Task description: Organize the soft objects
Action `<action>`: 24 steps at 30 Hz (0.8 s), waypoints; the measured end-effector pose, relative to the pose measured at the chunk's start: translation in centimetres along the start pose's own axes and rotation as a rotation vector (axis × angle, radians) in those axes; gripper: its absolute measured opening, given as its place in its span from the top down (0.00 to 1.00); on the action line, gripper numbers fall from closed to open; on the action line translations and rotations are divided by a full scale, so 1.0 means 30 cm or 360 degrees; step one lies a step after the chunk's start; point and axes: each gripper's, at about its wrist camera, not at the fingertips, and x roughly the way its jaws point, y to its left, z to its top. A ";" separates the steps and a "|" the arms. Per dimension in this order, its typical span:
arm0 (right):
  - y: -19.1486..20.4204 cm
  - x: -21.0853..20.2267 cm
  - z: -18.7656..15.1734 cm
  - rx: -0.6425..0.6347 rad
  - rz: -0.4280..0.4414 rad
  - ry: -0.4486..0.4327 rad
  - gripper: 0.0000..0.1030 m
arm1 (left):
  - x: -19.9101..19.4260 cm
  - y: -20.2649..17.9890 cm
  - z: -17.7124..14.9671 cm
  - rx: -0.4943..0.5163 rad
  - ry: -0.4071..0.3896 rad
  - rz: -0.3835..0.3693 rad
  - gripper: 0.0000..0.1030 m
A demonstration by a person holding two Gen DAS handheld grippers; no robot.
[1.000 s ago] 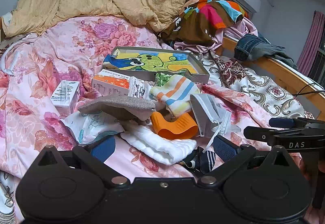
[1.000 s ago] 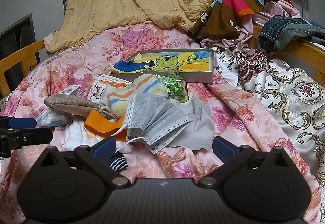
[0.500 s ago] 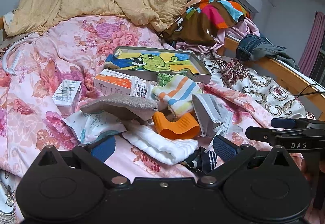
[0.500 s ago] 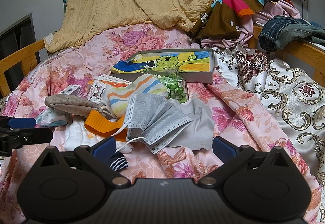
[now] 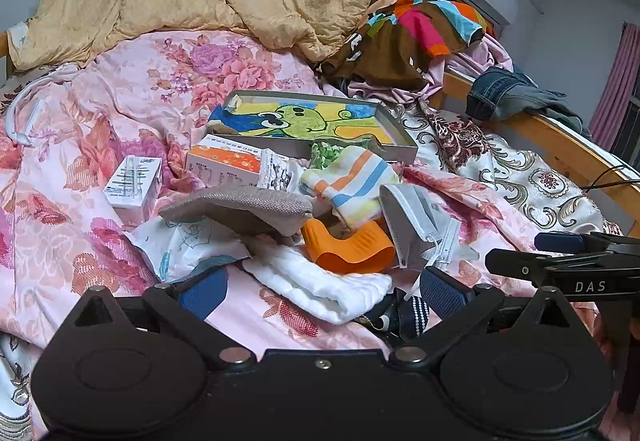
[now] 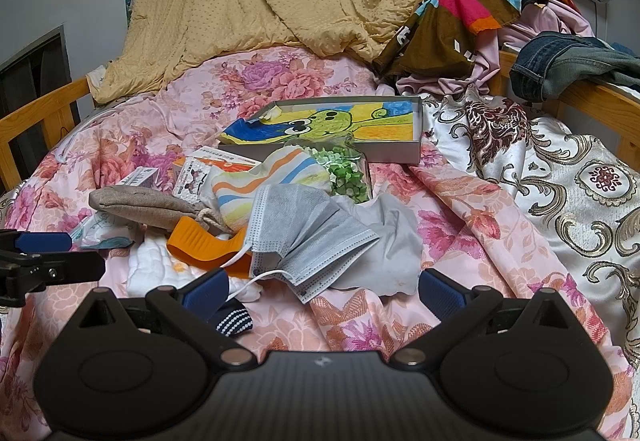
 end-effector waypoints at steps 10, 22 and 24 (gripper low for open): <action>-0.014 -0.005 0.013 0.0001 0.0009 0.0002 0.00 | 0.017 0.068 0.001 -0.0013 0.0029 0.0009 0.01; 0.011 0.014 0.050 -0.0105 0.0209 0.0017 0.00 | 0.020 0.020 0.091 0.0231 0.0003 0.0045 0.01; 0.014 0.020 0.064 -0.0144 0.0236 0.0005 0.00 | 0.029 0.017 0.119 0.0285 0.0013 0.0047 0.01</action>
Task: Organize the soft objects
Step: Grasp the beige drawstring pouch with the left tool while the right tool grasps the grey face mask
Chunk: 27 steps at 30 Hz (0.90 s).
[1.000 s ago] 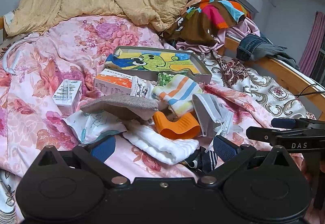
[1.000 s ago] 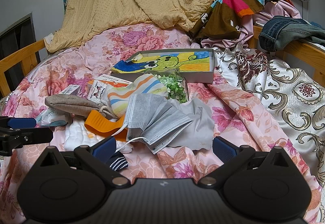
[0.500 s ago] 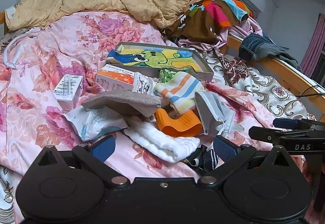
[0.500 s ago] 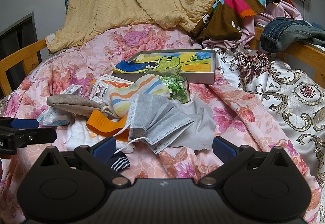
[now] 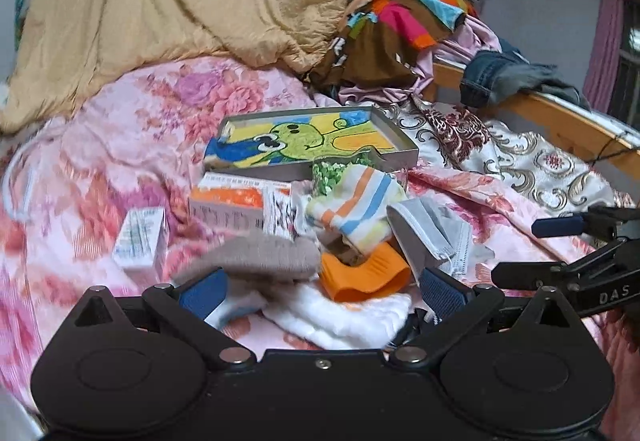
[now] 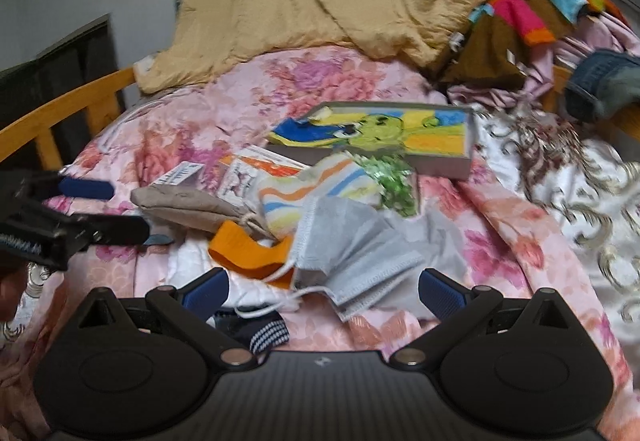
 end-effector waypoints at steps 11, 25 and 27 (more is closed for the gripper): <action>-0.116 0.174 0.095 -0.0059 0.0084 0.0108 0.00 | 0.130 0.099 0.154 0.0015 0.0174 -0.0058 0.01; -0.186 0.357 0.064 -0.0048 0.0234 0.0218 0.01 | 0.336 0.277 0.146 -0.0287 0.0570 -0.0169 0.06; -0.186 0.363 0.057 -0.0026 0.0255 0.0231 0.04 | 0.343 0.284 0.138 -0.0296 0.0577 -0.0173 0.07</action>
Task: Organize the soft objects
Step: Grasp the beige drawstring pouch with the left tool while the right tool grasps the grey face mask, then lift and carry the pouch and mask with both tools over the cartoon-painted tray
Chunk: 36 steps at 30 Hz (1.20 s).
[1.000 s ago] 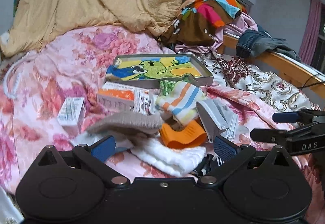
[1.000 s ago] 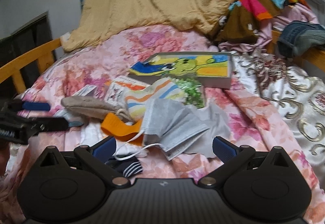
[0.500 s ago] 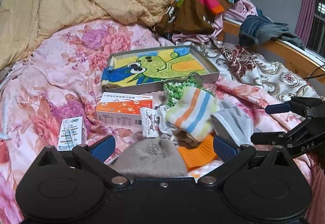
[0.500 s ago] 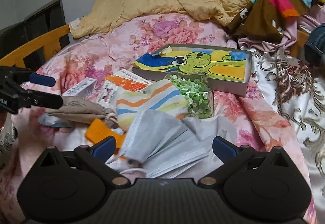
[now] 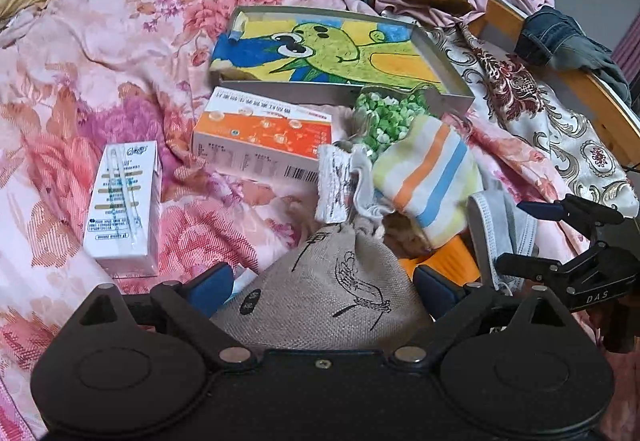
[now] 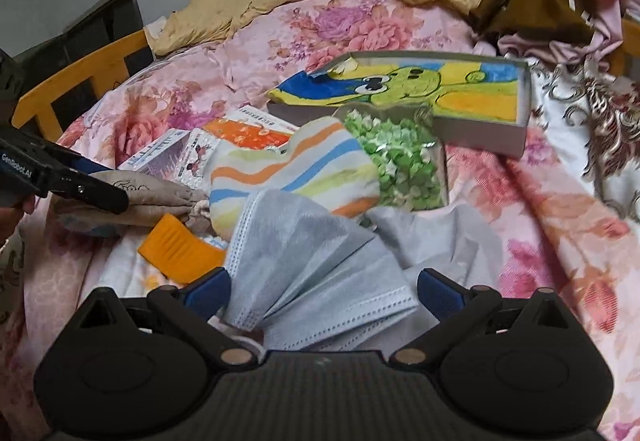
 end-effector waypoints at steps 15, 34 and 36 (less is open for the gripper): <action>0.066 -0.027 -0.016 -0.0103 0.0056 -0.0036 0.36 | -0.003 -0.050 -0.025 0.0053 0.0062 0.0052 0.47; 0.097 -0.048 -0.018 -0.0161 0.0072 -0.0106 0.88 | -0.122 -0.048 -0.104 -0.0248 -0.0122 -0.0017 0.81; 0.103 -0.071 -0.016 -0.0180 0.0060 -0.0156 0.91 | -0.144 -0.052 -0.120 -0.0286 -0.0159 -0.0059 0.81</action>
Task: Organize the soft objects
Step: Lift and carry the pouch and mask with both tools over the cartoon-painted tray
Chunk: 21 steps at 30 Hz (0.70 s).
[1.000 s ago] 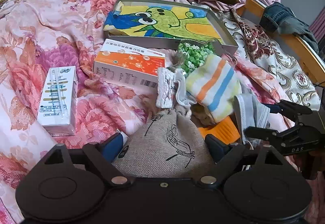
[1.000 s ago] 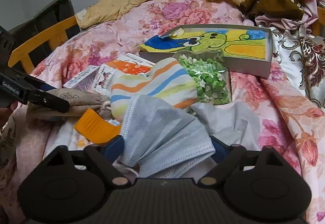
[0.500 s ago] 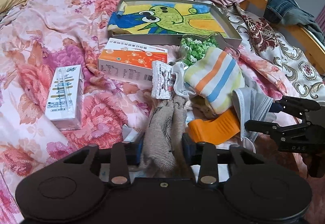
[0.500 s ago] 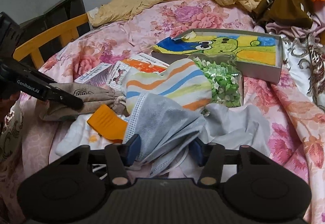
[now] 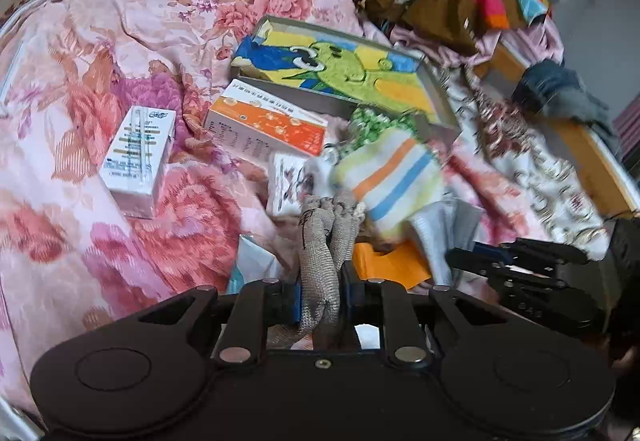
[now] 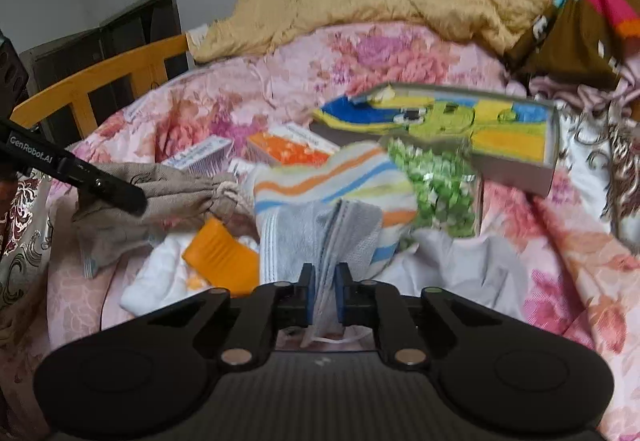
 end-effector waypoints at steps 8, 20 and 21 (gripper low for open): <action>0.033 -0.076 0.011 -0.0073 -0.0070 -0.0158 0.95 | -0.063 -0.046 -0.009 -0.0120 -0.0158 -0.0166 0.81; -0.027 -0.173 0.032 0.0091 -0.0094 -0.0438 0.95 | -0.061 -0.178 0.090 0.0029 -0.0222 -0.0187 0.81; -0.036 -0.175 0.039 0.0105 -0.0099 -0.0457 0.95 | -0.059 -0.192 0.112 0.0056 -0.0236 -0.0171 0.81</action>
